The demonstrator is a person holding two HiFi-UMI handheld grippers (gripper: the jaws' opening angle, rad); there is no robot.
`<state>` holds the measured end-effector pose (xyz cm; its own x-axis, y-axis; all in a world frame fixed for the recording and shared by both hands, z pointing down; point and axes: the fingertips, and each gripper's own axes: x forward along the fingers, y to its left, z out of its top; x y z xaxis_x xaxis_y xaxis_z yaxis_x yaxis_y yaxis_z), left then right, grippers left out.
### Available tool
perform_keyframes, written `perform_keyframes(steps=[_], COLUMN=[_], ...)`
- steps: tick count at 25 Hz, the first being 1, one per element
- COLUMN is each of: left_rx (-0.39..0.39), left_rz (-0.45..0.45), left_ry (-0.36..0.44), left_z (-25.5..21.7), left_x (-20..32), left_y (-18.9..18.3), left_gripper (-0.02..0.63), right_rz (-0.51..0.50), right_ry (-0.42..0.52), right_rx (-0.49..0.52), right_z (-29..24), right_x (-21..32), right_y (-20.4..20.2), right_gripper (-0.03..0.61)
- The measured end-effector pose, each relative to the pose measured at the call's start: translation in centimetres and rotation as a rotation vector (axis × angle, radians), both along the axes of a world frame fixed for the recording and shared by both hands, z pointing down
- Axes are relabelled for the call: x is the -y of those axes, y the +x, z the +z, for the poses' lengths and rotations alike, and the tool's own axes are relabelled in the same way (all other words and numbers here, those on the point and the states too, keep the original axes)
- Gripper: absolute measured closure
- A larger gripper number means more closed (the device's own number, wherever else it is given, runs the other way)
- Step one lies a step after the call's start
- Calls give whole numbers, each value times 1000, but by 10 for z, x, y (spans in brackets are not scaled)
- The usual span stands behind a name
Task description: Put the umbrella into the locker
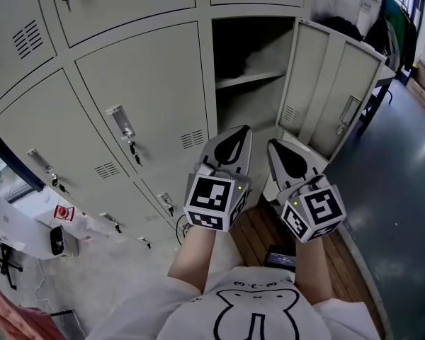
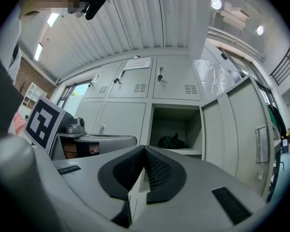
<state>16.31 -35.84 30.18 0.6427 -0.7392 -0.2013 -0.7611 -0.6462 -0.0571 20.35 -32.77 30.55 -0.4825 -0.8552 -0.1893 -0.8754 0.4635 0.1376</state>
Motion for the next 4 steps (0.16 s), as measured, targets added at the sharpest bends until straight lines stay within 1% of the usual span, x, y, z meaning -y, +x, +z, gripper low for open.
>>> perform_keyframes(steps=[4], left_rx=[9], left_rz=[13], left_ry=[0], left_z=[0], left_x=[-3], left_y=[1], left_gripper=[592], right_rz=[-7], right_ry=[7], right_rx=[-3], right_z=[0], right_x=[-1], right_y=[-4], right_gripper=[552])
